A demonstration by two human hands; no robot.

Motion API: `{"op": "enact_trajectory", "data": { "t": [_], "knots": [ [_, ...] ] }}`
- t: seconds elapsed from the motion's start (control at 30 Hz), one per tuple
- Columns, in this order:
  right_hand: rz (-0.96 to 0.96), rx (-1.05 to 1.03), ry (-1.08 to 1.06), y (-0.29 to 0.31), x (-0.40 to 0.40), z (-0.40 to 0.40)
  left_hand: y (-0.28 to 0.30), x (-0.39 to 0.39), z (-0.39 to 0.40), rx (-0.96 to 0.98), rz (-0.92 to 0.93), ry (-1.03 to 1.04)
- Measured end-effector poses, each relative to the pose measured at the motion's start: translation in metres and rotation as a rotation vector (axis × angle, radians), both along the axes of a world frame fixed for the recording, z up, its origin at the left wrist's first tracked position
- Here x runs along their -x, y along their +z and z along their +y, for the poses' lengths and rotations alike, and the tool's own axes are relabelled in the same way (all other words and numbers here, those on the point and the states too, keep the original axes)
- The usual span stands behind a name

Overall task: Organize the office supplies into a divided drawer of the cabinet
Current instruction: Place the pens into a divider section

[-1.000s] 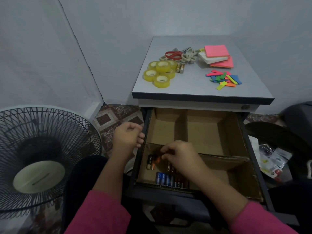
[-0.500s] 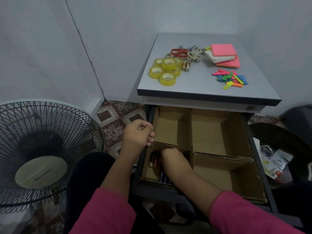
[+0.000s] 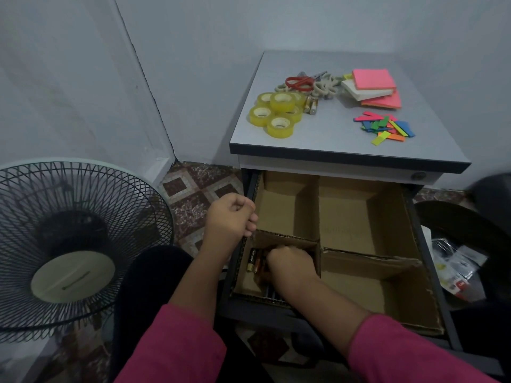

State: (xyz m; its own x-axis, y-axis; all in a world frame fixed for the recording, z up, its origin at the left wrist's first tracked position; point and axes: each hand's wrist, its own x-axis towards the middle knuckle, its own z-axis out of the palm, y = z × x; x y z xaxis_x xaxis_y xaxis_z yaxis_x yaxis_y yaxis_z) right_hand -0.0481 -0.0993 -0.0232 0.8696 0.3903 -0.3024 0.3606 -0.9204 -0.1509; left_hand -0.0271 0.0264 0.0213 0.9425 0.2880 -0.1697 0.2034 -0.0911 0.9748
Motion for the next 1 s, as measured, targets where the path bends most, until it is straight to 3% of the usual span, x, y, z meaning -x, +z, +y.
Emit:
{"op": "enact_trajectory", "data": {
  "t": [1.0],
  "knots": [
    [0.069,-0.100,-0.094,0.0030,0.0018,-0.0025,-0.0028,0.0016,-0.0019,0.008,0.012,-0.022]
  ]
}}
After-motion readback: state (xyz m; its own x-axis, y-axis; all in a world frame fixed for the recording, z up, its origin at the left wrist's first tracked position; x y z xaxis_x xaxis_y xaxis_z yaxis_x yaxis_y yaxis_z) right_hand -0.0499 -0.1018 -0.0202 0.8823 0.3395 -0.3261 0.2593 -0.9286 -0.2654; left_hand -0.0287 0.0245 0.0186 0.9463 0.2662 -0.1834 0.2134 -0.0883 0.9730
